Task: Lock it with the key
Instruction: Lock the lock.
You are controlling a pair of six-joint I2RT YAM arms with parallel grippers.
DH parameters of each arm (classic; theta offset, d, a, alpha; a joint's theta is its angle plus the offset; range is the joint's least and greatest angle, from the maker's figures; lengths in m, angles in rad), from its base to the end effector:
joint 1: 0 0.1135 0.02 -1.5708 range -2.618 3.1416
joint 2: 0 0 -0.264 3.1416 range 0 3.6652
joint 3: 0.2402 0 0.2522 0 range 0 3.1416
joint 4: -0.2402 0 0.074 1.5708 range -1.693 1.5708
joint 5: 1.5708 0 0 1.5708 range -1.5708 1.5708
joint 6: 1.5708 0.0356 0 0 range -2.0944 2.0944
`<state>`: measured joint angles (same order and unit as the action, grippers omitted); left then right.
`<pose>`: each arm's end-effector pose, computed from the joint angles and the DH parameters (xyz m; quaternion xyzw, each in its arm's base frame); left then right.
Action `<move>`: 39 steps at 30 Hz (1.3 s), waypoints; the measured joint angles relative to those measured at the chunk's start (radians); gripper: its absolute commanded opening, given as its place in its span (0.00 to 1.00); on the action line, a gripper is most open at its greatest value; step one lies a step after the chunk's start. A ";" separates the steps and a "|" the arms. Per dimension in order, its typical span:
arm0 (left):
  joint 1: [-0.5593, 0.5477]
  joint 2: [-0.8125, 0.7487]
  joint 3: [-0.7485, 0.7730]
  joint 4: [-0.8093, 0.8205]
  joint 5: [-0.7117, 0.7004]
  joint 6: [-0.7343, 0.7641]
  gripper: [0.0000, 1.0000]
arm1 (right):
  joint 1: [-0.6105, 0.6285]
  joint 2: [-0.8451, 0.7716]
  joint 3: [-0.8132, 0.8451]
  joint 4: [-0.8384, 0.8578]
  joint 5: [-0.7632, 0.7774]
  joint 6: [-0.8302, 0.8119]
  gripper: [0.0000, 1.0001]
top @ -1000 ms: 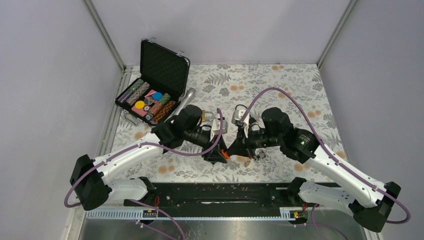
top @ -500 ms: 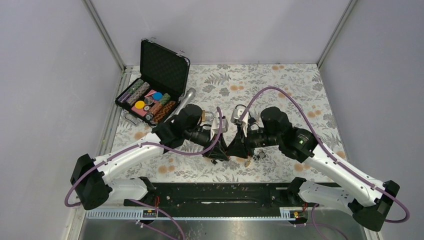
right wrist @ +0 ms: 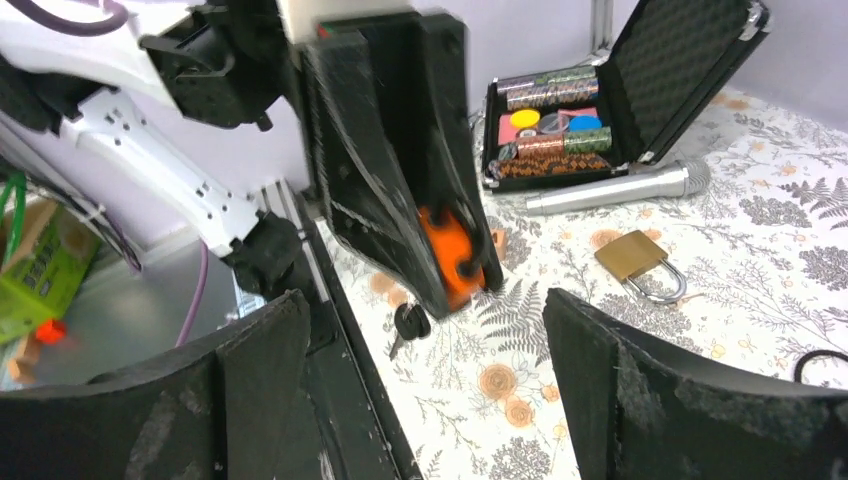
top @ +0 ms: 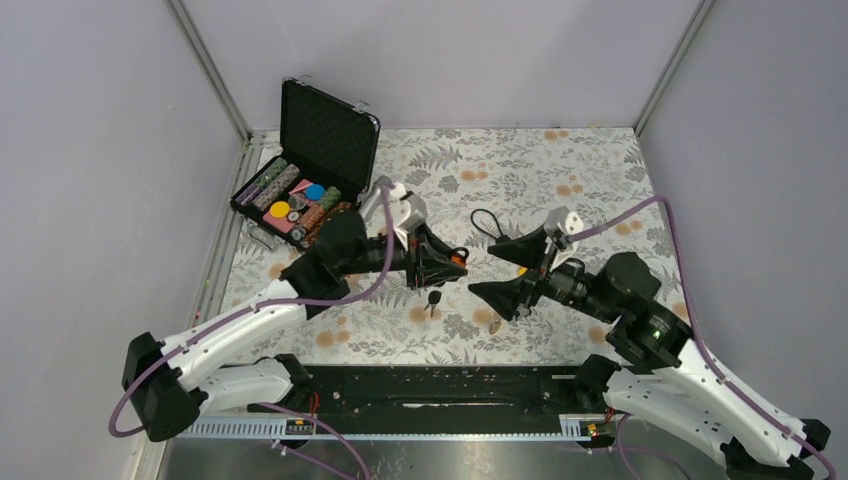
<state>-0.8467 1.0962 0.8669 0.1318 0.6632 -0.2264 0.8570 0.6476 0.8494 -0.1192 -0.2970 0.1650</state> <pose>0.1513 -0.2041 0.3411 0.4220 0.6002 -0.5320 0.4227 0.0871 0.1165 0.3896 -0.3296 0.5932 0.4432 0.5856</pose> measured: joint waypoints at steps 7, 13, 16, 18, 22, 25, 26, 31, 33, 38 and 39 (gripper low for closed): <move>-0.017 -0.036 0.024 0.292 -0.114 -0.201 0.00 | 0.000 -0.083 -0.230 0.356 0.068 0.151 0.85; -0.036 0.001 0.072 0.422 -0.145 -0.282 0.00 | 0.000 0.057 -0.262 0.624 0.002 0.200 0.72; -0.040 0.017 0.076 0.465 -0.146 -0.308 0.00 | 0.000 0.099 -0.263 0.701 -0.013 0.209 0.62; -0.042 0.020 0.076 0.477 -0.148 -0.319 0.00 | 0.000 0.105 -0.263 0.741 -0.020 0.215 0.57; -0.042 0.020 0.076 0.514 -0.148 -0.336 0.00 | 0.000 0.106 -0.263 0.800 -0.039 0.230 0.33; -0.043 0.020 0.075 0.543 -0.150 -0.348 0.00 | 0.000 0.124 -0.255 0.821 -0.055 0.246 0.07; -0.043 0.020 0.075 0.546 -0.151 -0.348 0.00 | 0.000 0.133 -0.249 0.824 -0.061 0.259 0.01; -0.043 0.019 0.073 0.563 -0.151 -0.366 0.00 | 0.002 0.146 -0.235 0.845 -0.089 0.270 0.00; -0.043 0.018 0.073 0.564 -0.151 -0.365 0.00 | 0.002 0.146 -0.234 0.844 -0.090 0.270 0.00; -0.049 -0.011 0.063 0.549 -0.173 -0.352 0.00 | 0.001 0.144 -0.191 0.757 -0.132 0.238 0.00; -0.052 -0.026 0.052 0.549 -0.183 -0.346 0.00 | 0.001 0.145 -0.180 0.736 -0.145 0.226 0.00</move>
<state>-0.8989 1.0706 0.9188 0.6807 0.4805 -0.5720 0.8581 0.7921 0.6697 0.6167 -0.4419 0.3912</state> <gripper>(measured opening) 0.261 0.055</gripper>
